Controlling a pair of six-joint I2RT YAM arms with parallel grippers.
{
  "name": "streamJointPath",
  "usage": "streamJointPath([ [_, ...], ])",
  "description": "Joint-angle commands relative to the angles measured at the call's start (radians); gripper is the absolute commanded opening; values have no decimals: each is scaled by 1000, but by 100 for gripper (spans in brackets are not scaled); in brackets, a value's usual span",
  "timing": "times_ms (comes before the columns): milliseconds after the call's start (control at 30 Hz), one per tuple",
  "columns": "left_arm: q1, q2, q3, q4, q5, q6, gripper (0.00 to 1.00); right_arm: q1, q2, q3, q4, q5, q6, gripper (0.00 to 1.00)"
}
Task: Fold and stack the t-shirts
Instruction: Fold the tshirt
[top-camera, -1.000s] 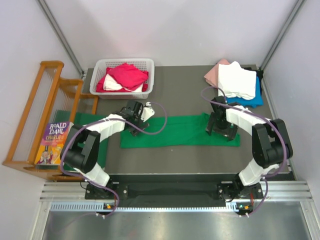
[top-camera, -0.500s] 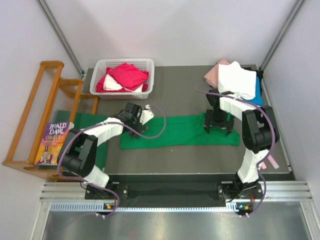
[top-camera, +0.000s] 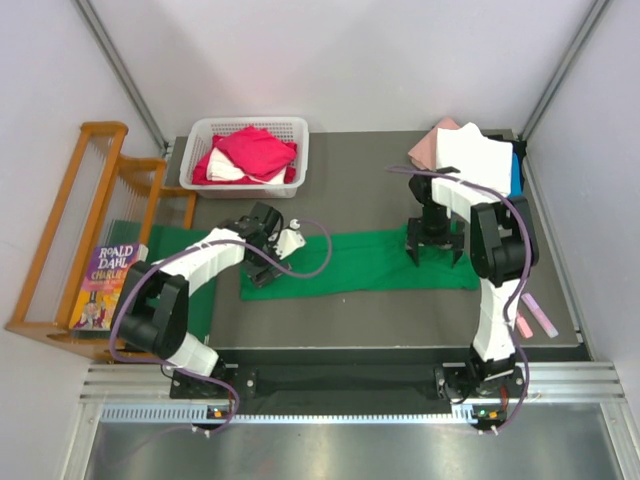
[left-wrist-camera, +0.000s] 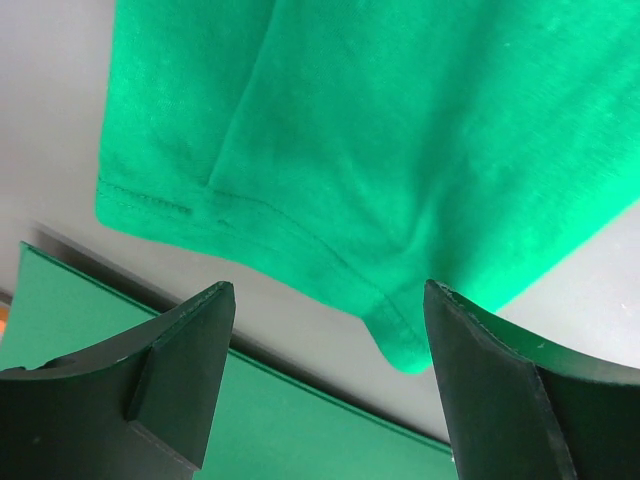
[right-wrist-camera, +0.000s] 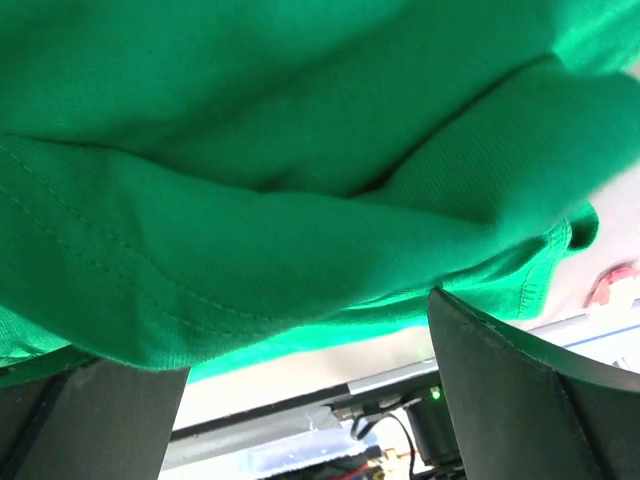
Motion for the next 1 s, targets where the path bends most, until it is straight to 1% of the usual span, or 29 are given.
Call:
streamJointPath([
  [0,-9,-40,48,-87,36,9,81,-8,92,68,388,-15,44,100],
  [167,-15,-34,45,-74,47,-6,81,-2,136,157,371,-51,15,100],
  [200,-16,-29,43,-69,45,-8,81,0,156,200,362,-51,12,100],
  [500,-18,-17,78,-46,48,-28,81,33,256,409,323,-123,-44,99],
  [767,-18,-9,111,-49,45,-28,81,59,373,600,308,-254,-116,100],
  [867,-18,-12,112,-49,40,-26,81,61,400,689,303,-301,-154,100],
  [900,-18,-14,112,-47,39,-25,81,61,402,700,308,-342,-166,100],
  [967,-18,-15,111,-46,33,-28,81,61,405,731,311,-375,-185,100],
])
